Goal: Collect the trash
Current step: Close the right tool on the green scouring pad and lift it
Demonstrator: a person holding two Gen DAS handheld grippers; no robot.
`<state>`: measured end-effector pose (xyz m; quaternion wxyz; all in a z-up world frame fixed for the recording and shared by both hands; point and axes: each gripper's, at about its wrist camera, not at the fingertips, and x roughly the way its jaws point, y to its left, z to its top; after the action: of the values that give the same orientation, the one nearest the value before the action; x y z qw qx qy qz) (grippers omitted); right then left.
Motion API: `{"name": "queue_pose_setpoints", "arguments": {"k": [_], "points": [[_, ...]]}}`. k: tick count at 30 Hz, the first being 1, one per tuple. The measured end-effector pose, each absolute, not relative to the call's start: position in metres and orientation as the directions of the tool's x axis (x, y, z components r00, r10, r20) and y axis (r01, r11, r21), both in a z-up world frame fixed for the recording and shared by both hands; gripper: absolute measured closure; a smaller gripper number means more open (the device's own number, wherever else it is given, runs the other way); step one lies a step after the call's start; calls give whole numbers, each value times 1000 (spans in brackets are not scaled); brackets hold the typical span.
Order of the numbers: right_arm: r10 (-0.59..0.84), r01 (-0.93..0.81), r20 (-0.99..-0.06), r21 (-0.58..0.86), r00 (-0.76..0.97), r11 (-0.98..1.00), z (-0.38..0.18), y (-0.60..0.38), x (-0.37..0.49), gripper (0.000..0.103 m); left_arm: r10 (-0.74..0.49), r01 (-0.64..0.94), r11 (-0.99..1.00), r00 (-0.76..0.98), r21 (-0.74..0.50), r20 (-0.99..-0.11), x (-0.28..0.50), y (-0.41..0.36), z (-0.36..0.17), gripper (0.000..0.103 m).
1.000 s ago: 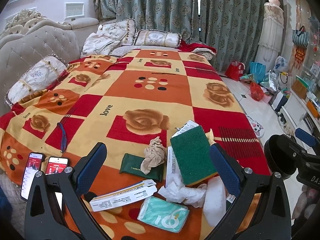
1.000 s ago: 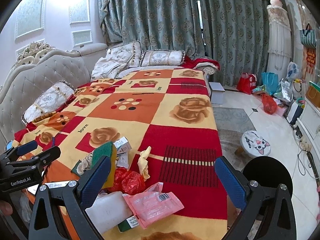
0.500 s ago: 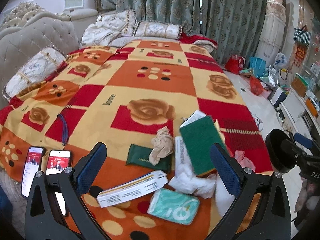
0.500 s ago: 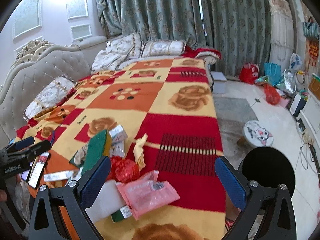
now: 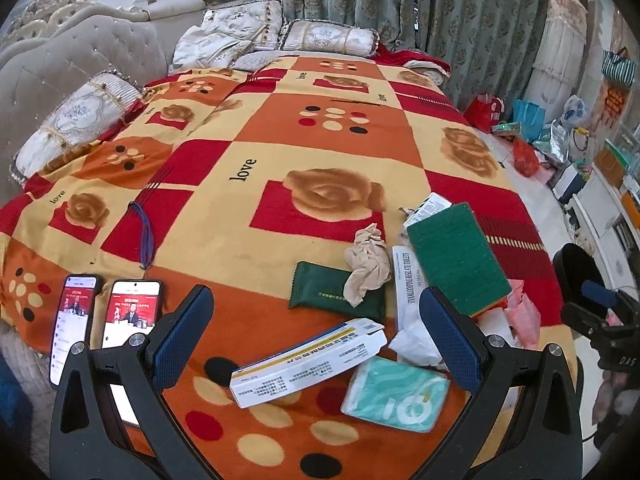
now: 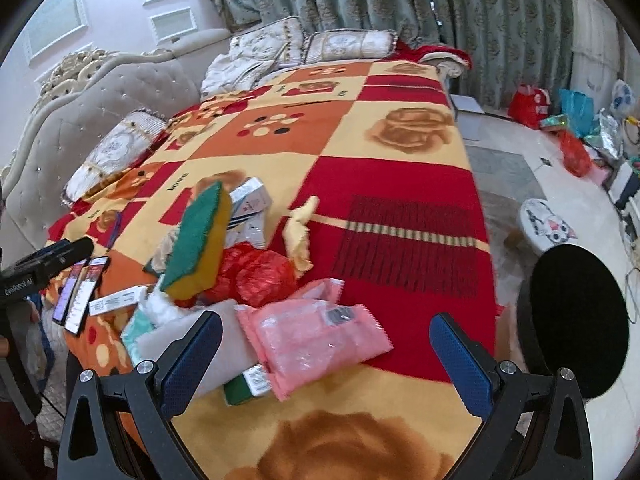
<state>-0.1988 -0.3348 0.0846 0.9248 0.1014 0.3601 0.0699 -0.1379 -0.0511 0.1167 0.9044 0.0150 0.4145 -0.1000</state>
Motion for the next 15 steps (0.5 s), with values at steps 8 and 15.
{"name": "queue_pose_setpoints", "arguments": {"k": [8,15], "points": [[284,-170,-625,237,727,956,105,-284,-165,0,-118,174,985,647,-5,-753,-136,-33,115,1],[243,-211,-676,131,696,969,102,-226,-117,0,-130,214,977,575,-4,-808,-138,-13,89,1]]}}
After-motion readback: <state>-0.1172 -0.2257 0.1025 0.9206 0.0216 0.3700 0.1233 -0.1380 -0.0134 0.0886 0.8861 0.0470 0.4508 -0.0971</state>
